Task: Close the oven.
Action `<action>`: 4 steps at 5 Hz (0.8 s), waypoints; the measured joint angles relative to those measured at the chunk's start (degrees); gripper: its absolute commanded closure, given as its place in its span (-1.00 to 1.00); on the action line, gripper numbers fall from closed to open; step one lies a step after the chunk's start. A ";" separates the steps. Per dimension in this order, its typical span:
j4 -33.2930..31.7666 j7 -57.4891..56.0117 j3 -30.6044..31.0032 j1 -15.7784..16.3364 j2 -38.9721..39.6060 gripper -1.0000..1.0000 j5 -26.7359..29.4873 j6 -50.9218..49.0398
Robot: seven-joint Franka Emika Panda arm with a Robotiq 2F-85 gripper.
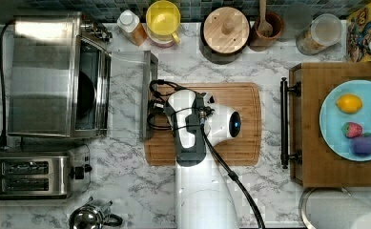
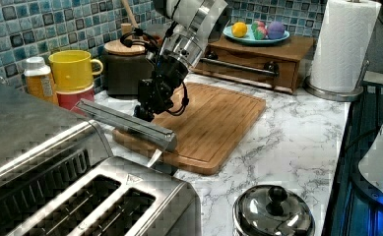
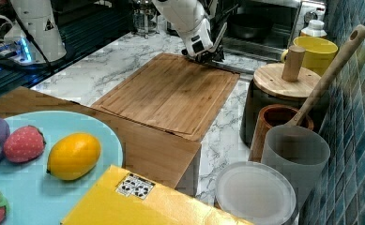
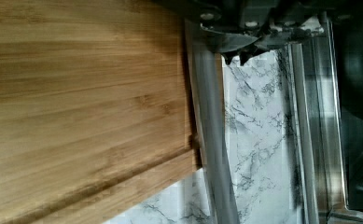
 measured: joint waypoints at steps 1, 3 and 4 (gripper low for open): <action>-0.67 0.00 0.50 0.25 -1.61 1.00 0.06 1.20; -1.57 3.75 2.57 2.00 -7.36 1.00 -5.76 4.84; -1.01 19.02 3.57 5.14 -9.85 1.00 -18.91 9.96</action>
